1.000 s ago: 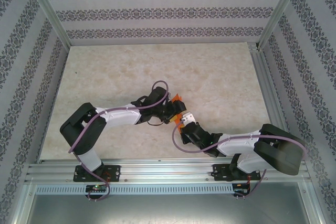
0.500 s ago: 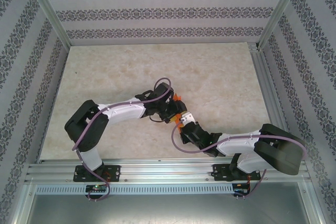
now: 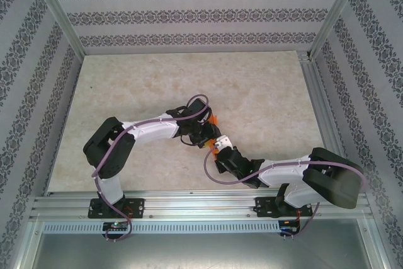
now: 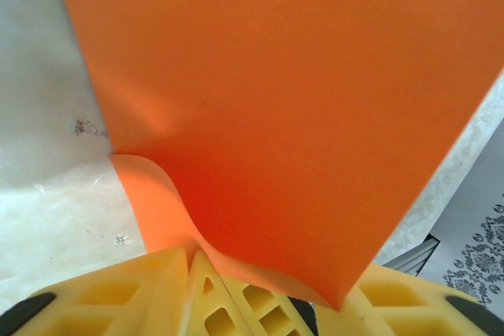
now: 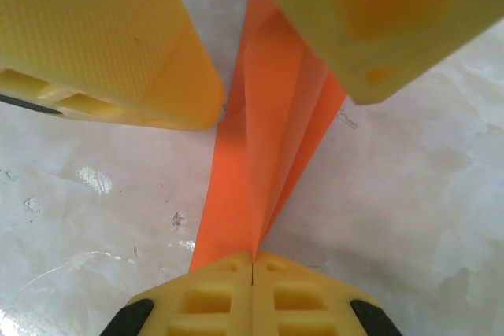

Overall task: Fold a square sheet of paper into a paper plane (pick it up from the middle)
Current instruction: Fold the wing for the fifth time at the center of the table.

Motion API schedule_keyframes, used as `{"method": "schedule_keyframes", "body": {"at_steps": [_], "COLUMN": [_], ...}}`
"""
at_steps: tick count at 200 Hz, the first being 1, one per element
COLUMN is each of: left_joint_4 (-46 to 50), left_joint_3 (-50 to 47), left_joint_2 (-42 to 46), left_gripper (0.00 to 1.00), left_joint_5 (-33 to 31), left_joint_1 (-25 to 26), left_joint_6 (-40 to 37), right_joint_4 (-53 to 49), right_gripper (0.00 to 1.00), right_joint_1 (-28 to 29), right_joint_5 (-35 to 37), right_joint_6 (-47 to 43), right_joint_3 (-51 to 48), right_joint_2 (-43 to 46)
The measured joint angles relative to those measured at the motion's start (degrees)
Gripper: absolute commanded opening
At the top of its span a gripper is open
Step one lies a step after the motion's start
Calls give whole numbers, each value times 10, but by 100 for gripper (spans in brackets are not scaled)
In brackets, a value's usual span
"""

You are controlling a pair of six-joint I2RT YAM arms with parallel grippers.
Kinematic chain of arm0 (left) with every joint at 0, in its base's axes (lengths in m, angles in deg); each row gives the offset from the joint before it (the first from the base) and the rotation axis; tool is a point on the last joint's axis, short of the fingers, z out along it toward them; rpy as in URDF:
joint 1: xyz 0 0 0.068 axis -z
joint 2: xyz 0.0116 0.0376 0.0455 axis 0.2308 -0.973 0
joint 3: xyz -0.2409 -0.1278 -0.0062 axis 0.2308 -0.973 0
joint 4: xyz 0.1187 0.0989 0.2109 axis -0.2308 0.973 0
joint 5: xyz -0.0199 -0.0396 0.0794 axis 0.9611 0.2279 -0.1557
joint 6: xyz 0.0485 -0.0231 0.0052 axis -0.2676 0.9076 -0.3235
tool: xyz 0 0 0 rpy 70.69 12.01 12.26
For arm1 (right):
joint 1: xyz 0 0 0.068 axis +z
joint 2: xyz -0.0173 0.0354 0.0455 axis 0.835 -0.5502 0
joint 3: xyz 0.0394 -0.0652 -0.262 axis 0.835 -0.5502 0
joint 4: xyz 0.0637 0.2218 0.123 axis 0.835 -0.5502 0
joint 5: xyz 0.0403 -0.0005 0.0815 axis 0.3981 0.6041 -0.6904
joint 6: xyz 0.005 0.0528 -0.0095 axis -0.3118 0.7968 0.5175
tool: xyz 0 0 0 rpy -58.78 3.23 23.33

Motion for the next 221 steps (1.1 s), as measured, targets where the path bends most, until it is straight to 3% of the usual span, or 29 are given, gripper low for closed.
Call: {"method": "schedule_keyframes", "body": {"at_steps": [32,117,221], "left_joint_4": [4,27,39], "left_joint_3": [1,33,57], "left_joint_2": [-10,-30,-58], "left_gripper": [39,50,30], "left_joint_5": [0,2,4], "left_joint_1": [0,1,5], "left_joint_6": [-5,-23,-41], "right_joint_4": [-5,-9,-6], "right_gripper": [7,9,12], "right_joint_1": [0,3,3], "right_joint_5": [0,9,10], "right_joint_6": [0,0,1], "right_joint_3": [0,0,0], "right_joint_2": [-1,-1,-1]}}
